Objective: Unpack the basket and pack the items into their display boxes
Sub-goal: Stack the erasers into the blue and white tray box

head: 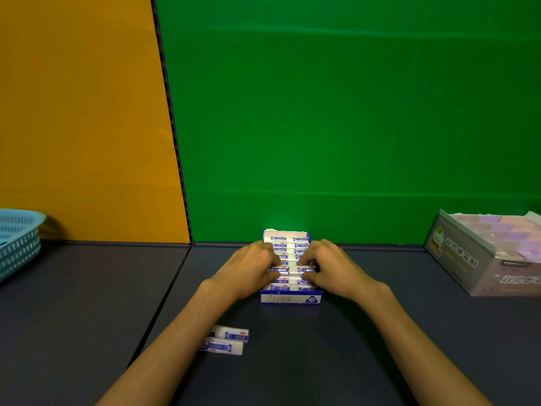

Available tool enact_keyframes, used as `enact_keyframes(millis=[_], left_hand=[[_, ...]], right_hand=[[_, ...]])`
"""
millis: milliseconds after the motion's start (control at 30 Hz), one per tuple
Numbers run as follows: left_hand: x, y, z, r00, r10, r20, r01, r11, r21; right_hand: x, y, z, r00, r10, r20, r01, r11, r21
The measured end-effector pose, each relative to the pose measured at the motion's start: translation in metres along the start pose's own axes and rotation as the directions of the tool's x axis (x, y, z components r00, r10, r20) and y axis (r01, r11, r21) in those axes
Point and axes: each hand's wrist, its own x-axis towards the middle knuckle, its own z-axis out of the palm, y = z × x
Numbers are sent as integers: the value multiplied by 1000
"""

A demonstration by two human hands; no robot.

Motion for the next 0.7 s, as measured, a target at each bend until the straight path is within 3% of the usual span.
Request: enact_keyframes(millis=[467,700], left_hand=[[-2,-1,3,1000,0,-14,0,1000,-2],[-11,-7,0,998,-26,-65,21,996,-83]], right_hand=[[-1,-6,-3,1000,15,8,-15,1000,21],[-4,-14,-5,1000,-1,-2,1,1000,-6]])
